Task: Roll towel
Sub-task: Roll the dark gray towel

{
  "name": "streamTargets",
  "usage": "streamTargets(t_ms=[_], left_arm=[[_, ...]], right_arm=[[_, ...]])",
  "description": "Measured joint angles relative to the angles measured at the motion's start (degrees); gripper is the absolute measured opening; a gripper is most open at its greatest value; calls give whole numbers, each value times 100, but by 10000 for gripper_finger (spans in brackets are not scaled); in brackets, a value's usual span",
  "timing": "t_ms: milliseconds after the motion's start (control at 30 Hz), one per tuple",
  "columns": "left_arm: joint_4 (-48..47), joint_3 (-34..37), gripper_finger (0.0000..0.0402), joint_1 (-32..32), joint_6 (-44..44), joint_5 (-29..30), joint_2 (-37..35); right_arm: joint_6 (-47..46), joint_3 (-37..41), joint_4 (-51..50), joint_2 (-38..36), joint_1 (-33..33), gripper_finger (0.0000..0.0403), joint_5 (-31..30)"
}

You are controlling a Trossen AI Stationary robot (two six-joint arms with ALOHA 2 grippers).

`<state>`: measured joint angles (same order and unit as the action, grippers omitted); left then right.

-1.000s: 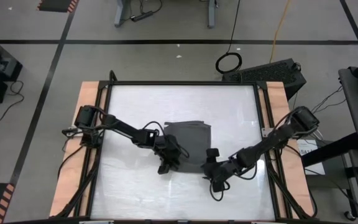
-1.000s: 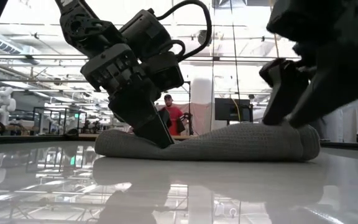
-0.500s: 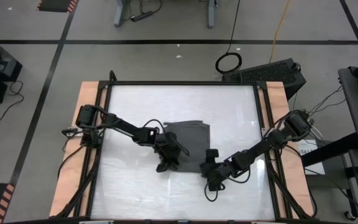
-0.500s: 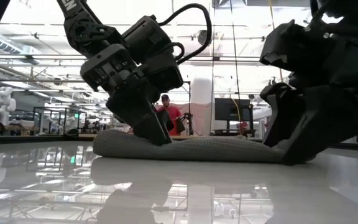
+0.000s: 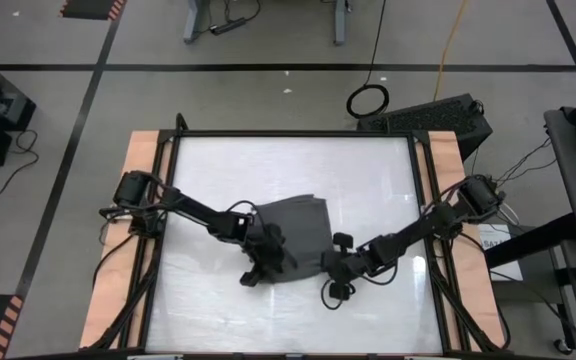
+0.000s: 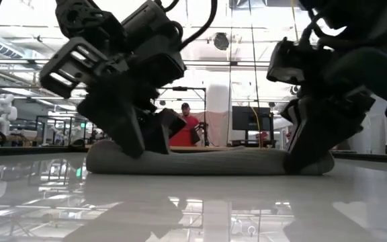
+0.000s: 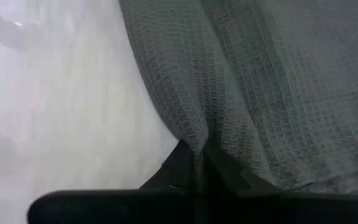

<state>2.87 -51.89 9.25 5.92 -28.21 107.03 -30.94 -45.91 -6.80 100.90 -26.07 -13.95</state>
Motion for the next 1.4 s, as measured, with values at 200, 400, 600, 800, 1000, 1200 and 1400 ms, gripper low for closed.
streamTargets(t_ms=[200,400,600,800,1000,1200,1400], left_arm=[[-349,-21,289,243,31,494,-29],[-706,-25,261,553,-56,1968,-36],[-732,-25,121,672,-111,2570,-27],[-733,-19,18,645,-244,2217,-123],[-627,6,18,236,-1240,201,-401],[-506,-8,16,-275,-2549,-1526,-253],[-281,0,15,-520,-3470,-2132,-56]], right_arm=[[-412,13,213,-38,153,7,556],[-664,31,481,-115,225,5,1002],[-986,37,665,-234,265,5,1517],[-1359,37,1143,-366,252,5,2081],[-1833,35,1249,-651,244,5,2357],[-2430,20,1251,-687,296,5,2717],[-2878,7,1196,-589,410,11,3093]])
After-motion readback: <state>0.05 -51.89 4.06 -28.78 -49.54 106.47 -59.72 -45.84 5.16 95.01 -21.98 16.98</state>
